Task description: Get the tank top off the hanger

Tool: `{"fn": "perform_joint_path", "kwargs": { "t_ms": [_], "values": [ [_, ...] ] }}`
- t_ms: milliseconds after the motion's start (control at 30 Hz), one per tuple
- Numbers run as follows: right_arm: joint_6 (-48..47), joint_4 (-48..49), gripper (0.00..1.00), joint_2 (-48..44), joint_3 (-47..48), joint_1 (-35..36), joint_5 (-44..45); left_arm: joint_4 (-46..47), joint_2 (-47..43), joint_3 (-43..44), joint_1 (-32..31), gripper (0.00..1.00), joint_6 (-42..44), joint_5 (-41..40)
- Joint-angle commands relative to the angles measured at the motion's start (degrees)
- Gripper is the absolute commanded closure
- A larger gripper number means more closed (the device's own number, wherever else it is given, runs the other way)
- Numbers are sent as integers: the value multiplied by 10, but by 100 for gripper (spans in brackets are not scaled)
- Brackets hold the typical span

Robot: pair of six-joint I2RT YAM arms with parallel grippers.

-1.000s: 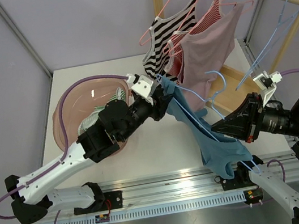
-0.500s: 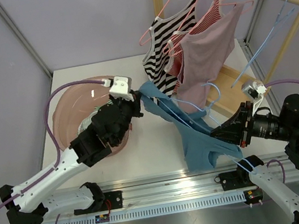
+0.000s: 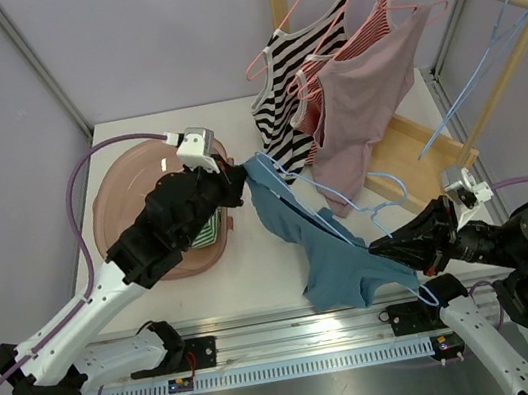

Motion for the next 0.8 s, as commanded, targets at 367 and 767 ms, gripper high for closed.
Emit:
{"fn": "perform_joint_path", "kwargs": {
  "t_ms": [367, 767],
  "values": [
    [265, 820, 100, 46, -274, 2, 373, 101, -15, -83, -121, 100, 4, 283],
    [78, 620, 100, 40, -208, 3, 500, 33, -10, -142, -125, 100, -56, 65]
  ]
}}
